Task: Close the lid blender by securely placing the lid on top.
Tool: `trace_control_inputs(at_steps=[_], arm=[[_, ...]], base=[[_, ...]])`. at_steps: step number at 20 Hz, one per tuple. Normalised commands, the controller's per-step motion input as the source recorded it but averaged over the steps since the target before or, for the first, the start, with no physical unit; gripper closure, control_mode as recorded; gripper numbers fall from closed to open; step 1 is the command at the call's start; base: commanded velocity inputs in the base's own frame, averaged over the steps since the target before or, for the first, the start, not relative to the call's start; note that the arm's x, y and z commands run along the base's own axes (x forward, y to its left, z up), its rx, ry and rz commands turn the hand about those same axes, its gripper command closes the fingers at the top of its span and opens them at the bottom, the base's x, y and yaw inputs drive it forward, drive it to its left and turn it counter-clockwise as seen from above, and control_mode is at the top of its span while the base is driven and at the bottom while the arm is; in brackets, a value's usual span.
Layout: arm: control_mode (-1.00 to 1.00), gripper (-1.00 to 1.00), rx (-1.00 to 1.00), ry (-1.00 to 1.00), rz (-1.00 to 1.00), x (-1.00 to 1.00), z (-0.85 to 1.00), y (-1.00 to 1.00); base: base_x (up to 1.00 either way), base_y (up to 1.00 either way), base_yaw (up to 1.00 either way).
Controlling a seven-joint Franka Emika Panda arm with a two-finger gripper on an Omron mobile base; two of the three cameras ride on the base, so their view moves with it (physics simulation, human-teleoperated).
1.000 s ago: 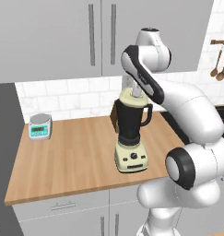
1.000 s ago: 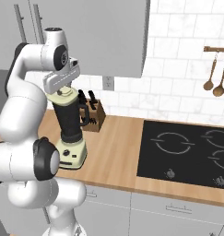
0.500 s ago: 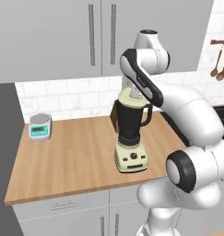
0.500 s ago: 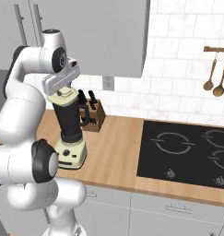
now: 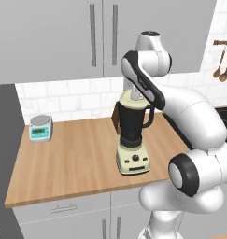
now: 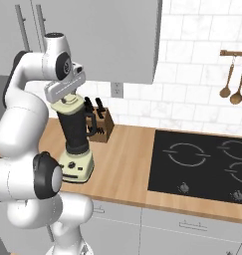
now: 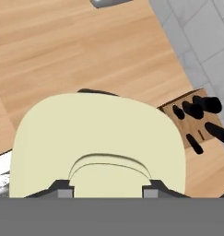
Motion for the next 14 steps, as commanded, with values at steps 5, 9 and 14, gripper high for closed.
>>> trace_control_inputs(at_steps=[5, 9, 14], arm=[[-1.0, 1.0, 0.0, 0.09, 0.04, 0.02, -0.06, 0.0], [-1.0, 1.0, 0.0, 0.08, 0.04, 0.0, -0.02, 0.0], [-1.0, 1.0, 0.0, 0.1, 0.01, 0.0, -0.12, 0.0]], base=[[0.0, 0.0, 0.0], [0.0, 0.0, 0.0], [0.0, 0.0, 0.0]])
